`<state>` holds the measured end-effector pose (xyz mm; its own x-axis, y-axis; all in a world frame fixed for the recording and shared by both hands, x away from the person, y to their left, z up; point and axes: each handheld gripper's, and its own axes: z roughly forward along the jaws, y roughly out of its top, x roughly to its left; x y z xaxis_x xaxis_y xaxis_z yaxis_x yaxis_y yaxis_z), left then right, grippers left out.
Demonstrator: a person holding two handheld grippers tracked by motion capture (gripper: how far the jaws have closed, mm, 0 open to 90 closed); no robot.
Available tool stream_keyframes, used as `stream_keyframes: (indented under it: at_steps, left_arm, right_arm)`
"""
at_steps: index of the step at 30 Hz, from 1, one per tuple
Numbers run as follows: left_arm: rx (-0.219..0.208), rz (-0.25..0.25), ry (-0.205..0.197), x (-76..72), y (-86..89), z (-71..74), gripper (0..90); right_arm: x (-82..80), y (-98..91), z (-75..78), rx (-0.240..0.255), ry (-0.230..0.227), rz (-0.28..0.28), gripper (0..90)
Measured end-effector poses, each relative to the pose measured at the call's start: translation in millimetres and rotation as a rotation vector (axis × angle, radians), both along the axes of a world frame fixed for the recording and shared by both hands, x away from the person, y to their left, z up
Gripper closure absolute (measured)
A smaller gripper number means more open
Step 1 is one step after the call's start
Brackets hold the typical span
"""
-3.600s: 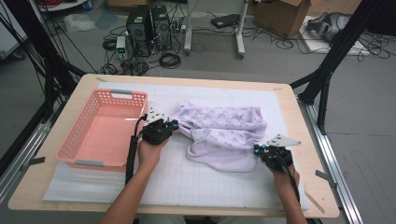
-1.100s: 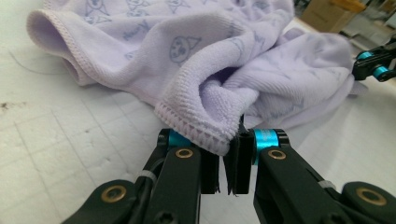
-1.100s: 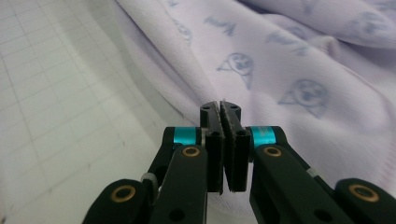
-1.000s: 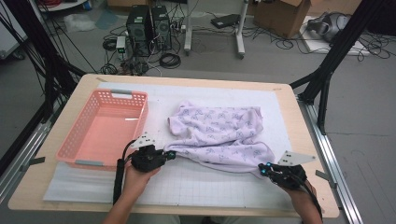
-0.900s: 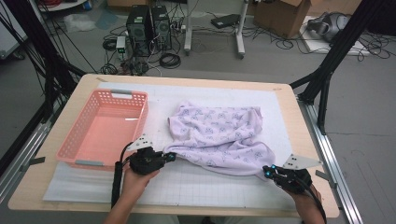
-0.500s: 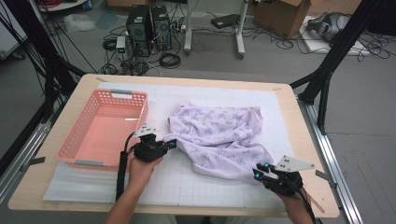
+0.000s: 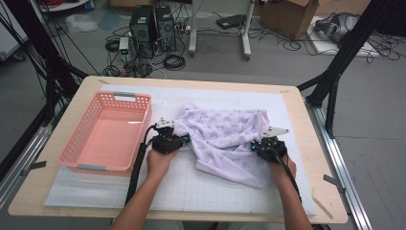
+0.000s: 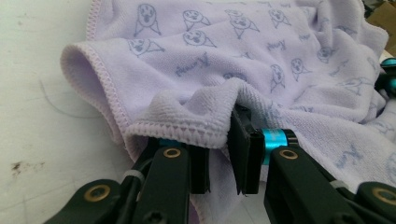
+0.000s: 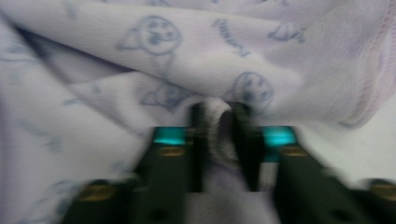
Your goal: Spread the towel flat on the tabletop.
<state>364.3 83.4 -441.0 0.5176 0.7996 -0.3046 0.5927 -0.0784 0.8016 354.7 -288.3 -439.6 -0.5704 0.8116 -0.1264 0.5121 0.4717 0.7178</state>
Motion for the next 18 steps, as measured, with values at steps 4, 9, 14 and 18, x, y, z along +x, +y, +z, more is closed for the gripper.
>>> stream_keyframes:
  at_steps: [4,9,14,18]
  left_arm:
    - [0.011,-0.008,0.009,0.7,0.6,-2.3,63.8]
    - [0.031,-0.086,-0.021,-5.8,-8.1,-1.3,50.1]
    - [0.074,-0.175,-0.067,-20.5,-11.6,4.5,52.6]
    - [0.057,-0.224,-0.084,-34.6,-11.4,4.6,68.4]
  right_arm:
    - [12.1,-24.0,5.3,0.023,-0.078,-0.208,86.8]
    - [17.3,-51.7,3.4,-0.010,-0.152,-0.442,85.5]
    - [9.3,-53.9,6.2,0.073,-0.153,-0.419,68.5]
    - [-9.9,-53.4,13.5,0.106,-0.193,-0.363,65.7]
